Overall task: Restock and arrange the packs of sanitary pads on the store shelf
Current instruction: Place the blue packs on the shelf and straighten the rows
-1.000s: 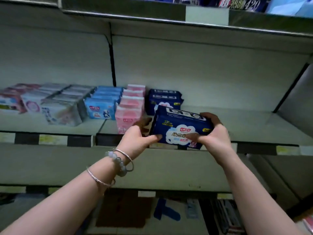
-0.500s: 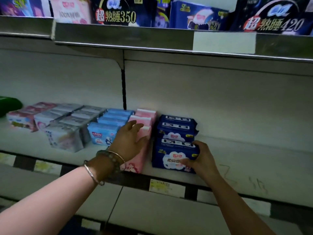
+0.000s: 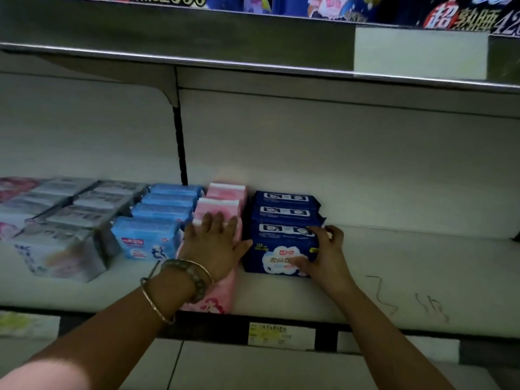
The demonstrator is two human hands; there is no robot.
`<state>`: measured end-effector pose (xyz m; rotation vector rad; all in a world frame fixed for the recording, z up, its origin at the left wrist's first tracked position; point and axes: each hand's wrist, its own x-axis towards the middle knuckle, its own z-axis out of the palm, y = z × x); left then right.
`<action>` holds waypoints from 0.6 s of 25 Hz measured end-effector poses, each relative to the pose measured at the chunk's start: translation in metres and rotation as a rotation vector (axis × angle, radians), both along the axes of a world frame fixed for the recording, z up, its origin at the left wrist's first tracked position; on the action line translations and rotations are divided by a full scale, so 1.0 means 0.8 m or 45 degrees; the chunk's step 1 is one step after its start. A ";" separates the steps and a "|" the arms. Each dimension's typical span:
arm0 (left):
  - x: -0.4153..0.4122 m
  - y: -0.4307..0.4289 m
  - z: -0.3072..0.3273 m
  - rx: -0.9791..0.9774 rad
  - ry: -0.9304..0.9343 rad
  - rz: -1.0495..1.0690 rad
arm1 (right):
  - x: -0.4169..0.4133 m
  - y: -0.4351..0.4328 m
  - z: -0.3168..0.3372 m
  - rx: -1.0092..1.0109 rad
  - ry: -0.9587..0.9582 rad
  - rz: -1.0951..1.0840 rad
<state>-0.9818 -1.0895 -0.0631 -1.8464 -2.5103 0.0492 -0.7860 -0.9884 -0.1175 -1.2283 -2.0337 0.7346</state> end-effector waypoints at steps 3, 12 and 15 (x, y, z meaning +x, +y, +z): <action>-0.002 0.003 0.000 0.010 -0.006 -0.017 | -0.008 0.002 0.001 -0.010 -0.046 -0.083; -0.012 0.006 -0.003 0.095 -0.070 -0.096 | -0.014 -0.026 0.007 0.089 -0.355 -0.263; -0.014 0.004 -0.002 0.208 -0.191 -0.111 | -0.003 -0.047 0.021 0.157 -0.245 -0.287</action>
